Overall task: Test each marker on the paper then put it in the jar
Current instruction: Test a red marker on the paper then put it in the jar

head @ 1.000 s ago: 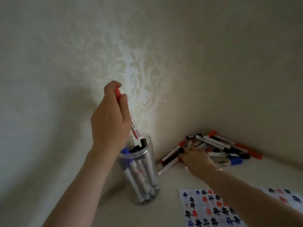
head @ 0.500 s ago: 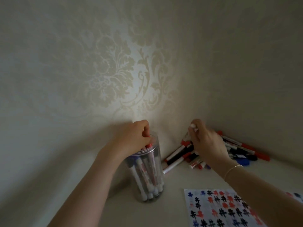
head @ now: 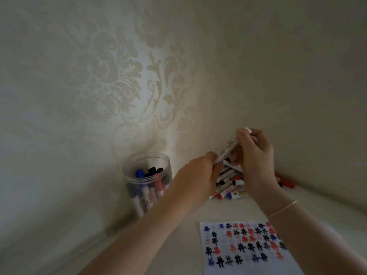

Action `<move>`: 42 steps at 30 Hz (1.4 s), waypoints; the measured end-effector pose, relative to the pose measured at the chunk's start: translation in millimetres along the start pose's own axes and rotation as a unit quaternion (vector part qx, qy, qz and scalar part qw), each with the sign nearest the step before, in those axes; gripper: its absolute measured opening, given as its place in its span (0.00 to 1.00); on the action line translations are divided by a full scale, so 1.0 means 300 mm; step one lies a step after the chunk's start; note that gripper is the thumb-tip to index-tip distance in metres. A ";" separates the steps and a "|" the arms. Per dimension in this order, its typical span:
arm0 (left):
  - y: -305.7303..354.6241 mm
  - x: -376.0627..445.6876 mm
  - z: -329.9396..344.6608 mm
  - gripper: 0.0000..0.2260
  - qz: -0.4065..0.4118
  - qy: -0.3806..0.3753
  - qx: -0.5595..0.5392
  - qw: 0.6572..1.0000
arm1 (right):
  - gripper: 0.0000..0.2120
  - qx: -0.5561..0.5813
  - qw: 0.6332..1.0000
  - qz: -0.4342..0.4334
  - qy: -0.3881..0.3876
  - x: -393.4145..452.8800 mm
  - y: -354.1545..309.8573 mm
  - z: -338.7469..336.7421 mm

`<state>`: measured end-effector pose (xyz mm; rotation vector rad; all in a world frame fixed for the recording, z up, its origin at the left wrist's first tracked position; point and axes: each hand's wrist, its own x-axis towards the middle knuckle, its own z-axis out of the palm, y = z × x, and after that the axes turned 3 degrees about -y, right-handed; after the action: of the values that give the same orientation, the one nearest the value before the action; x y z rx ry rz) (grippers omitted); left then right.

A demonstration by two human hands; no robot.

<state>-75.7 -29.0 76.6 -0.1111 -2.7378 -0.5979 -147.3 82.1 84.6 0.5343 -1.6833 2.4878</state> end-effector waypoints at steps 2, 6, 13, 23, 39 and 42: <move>0.002 0.007 0.043 0.11 0.038 -0.009 -0.112 0.993 | 0.12 0.045 0.993 0.078 -0.070 -0.015 -0.012 -0.027; 0.013 -0.015 0.109 0.19 0.091 -0.057 -0.229 0.967 | 0.12 -0.019 0.970 0.148 -0.190 -0.046 -0.031 -0.101; 0.088 -0.063 0.201 0.07 0.066 -0.153 -0.458 0.873 | 0.12 -0.046 0.977 0.144 -0.153 -0.136 -0.016 -0.253; -0.002 0.022 0.397 0.20 0.145 -0.095 -0.041 0.984 | 0.07 -0.161 0.983 0.019 0.091 -0.200 -0.030 -0.459; 0.013 -0.132 0.414 0.39 0.175 -0.283 0.051 0.942 | 0.10 -0.110 0.971 0.203 0.068 -0.275 0.119 -0.526; -0.009 -0.141 0.409 0.43 0.150 -0.299 0.049 0.941 | 0.13 -0.212 0.956 0.182 0.090 -0.276 0.155 -0.514</move>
<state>-73.8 19.5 -43.9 -0.7893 -3.2179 -0.3802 -118.6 214.7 -35.3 -0.0507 -2.3126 2.1788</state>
